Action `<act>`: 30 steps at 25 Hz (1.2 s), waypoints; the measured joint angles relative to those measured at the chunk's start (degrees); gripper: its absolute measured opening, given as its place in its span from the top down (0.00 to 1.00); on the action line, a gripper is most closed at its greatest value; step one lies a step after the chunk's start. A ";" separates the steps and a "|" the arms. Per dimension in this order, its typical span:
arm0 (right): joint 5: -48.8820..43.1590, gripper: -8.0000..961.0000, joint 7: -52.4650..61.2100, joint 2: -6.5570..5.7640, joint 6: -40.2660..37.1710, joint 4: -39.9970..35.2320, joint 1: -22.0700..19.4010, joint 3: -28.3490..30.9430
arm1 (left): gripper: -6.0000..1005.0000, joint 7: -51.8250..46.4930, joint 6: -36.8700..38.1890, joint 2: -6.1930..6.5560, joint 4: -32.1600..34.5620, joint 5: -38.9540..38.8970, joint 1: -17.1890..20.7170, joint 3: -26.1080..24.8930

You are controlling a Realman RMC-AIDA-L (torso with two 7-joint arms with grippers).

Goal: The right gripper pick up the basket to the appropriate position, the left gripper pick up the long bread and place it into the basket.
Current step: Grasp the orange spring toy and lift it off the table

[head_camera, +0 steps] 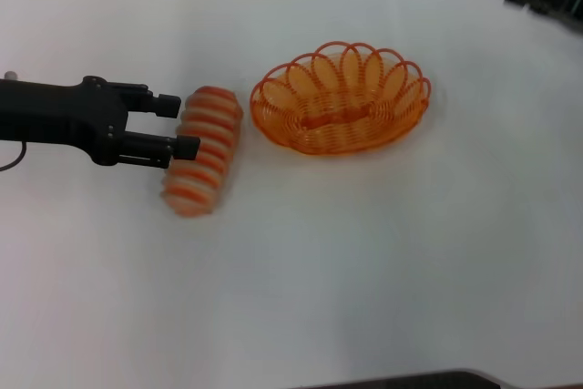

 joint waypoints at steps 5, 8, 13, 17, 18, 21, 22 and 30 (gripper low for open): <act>6.01 0.53 -22.19 -0.16 -8.58 -0.79 -0.79 -0.82 | 0.23 -0.07 -0.04 -0.23 0.00 0.00 0.03 -0.12; 2.23 0.53 -26.52 -0.57 -12.94 -3.14 -0.40 -4.12 | 0.23 -0.09 -0.07 -0.33 -0.05 0.00 0.04 -0.50; -9.39 0.53 -24.89 -1.35 -20.46 -8.17 1.44 -10.16 | 0.23 -0.41 -0.68 -0.87 -0.23 0.00 0.01 -1.10; -16.53 0.54 -22.80 -1.88 -23.84 -9.21 3.14 -11.18 | 0.23 -2.28 -0.99 -0.97 -0.38 0.01 -0.27 -1.14; -17.48 0.54 -22.60 -1.86 -23.85 -9.23 3.34 -11.12 | 0.23 -3.50 -1.31 -1.02 -0.21 0.01 -0.39 -1.14; -17.98 0.54 -22.59 -1.54 -21.95 -9.24 3.30 -10.77 | 0.23 -9.96 -3.57 -1.11 1.06 0.22 -0.91 -0.27; -17.94 0.54 -22.59 -1.47 -21.10 -9.19 3.22 -10.74 | 0.22 -13.18 -4.52 -1.14 1.96 0.35 -1.19 0.74; -18.21 0.54 -22.94 -0.55 -15.96 -8.78 3.21 -11.24 | 0.22 -46.39 -10.29 -2.80 18.72 5.28 -1.26 27.44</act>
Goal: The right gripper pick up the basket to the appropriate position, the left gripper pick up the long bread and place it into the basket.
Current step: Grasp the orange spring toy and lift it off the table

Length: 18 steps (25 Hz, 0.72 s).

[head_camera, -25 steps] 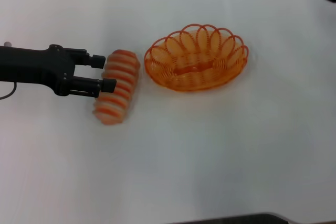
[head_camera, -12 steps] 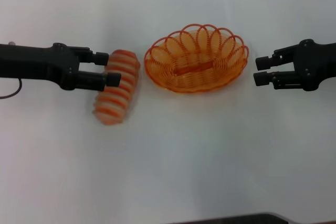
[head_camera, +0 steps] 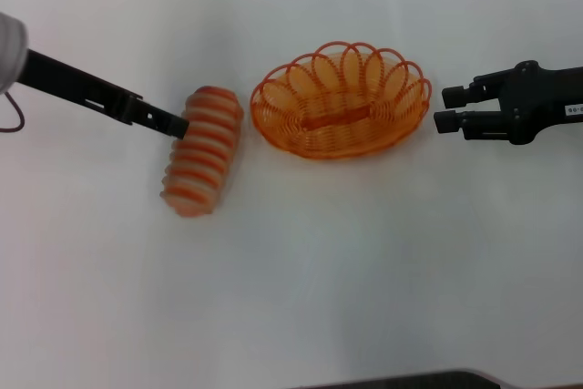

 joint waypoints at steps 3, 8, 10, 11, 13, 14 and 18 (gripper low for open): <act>-0.03 0.54 -0.23 0.27 1.38 0.11 -0.22 -0.03 | 0.22 -5.71 -0.11 -1.68 3.84 4.75 -1.28 3.39; -0.06 0.54 -0.78 0.58 3.15 0.69 -0.67 -0.05 | 0.23 -13.08 -1.49 -3.83 2.78 10.38 -5.06 4.11; -0.08 0.54 -1.20 0.57 3.19 1.21 -0.73 0.10 | 0.23 -14.95 -2.37 -4.16 1.86 11.64 -5.77 4.99; -0.08 0.54 -1.24 0.55 3.19 1.34 -0.78 0.20 | 0.23 -15.75 -2.75 -4.20 1.58 11.94 -5.95 5.49; -0.10 0.54 -1.18 0.52 3.10 1.45 -0.85 0.25 | 0.23 -17.07 -3.37 -4.23 1.28 12.08 -6.15 6.24; -0.10 0.54 -1.07 0.51 2.97 1.45 -0.86 0.27 | 0.23 -17.62 -3.67 -4.23 1.27 12.10 -6.22 6.30; 0.04 0.54 -0.89 0.49 2.56 1.29 -0.88 0.35 | 0.23 -19.09 -4.56 -4.18 0.38 12.13 -6.46 6.67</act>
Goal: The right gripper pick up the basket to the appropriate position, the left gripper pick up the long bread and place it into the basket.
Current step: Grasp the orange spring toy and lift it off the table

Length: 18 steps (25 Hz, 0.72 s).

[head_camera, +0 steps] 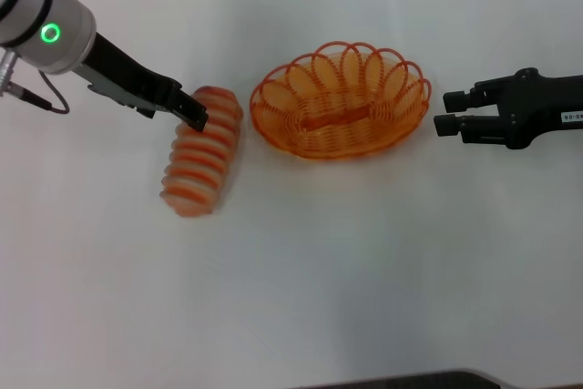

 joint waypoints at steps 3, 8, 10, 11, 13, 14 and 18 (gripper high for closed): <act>0.08 0.54 -0.10 0.06 0.01 0.01 0.05 0.01 | 0.22 -1.36 -1.23 0.03 -1.57 0.03 -0.15 1.28; 0.11 0.54 -0.52 0.16 0.39 0.18 0.35 0.01 | 0.22 -3.28 -3.22 0.04 -3.70 0.44 -0.23 4.07; 0.13 0.54 -0.54 0.16 0.40 0.15 0.57 0.01 | 0.22 -3.41 -3.66 0.04 -4.64 0.56 -0.49 4.22; 0.13 0.54 -0.54 0.16 0.40 0.15 0.57 0.01 | 0.22 -3.45 -3.94 0.03 -5.35 0.57 -0.70 4.45; 0.17 0.54 -0.55 0.16 0.41 0.02 0.67 0.00 | 0.22 -3.54 -4.49 0.02 -6.46 0.58 -1.00 4.87; 0.20 0.54 -0.57 0.16 0.44 -0.02 0.75 0.01 | 0.23 -3.57 -4.81 0.00 -6.84 0.59 -1.11 5.02; 0.20 0.54 -0.66 0.16 0.63 -0.01 1.08 0.08 | 0.23 -3.67 -5.59 -0.08 -8.40 0.30 -1.55 7.14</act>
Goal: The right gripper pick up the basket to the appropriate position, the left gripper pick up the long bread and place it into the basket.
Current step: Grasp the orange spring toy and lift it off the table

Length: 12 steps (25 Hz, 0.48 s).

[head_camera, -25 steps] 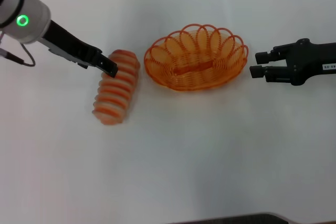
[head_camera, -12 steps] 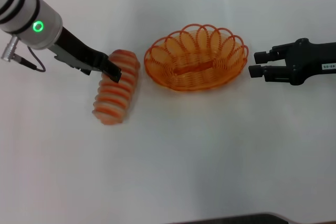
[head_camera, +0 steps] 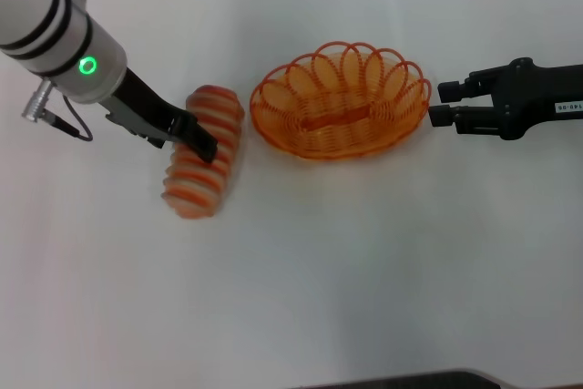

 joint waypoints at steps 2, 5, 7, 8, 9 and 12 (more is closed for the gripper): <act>0.00 0.54 -0.02 0.00 -0.09 0.16 0.25 0.01 | 0.23 -0.08 -0.36 -0.09 -0.39 -0.17 -0.15 1.24; 0.00 0.54 -0.03 0.00 -0.09 0.17 0.30 0.02 | 0.23 -0.20 -0.76 -0.15 -0.70 -0.28 -0.39 1.96; 0.00 0.54 -0.03 0.00 -0.06 0.18 0.32 0.02 | 0.28 -0.21 -0.92 -0.15 -0.63 -0.34 -0.49 1.80; 0.00 0.54 -0.03 0.00 0.01 0.18 0.32 0.02 | 0.33 -0.21 -0.97 -0.15 -0.55 -0.39 -0.49 1.72; 0.00 0.54 -0.03 0.00 0.08 0.18 0.31 0.02 | 0.38 -0.20 -1.04 -0.15 -0.48 -0.43 -0.48 1.67; 0.01 0.54 -0.03 0.00 0.21 0.19 0.20 0.39 | 0.46 -0.02 -1.15 -0.15 -0.47 -0.46 -0.37 1.82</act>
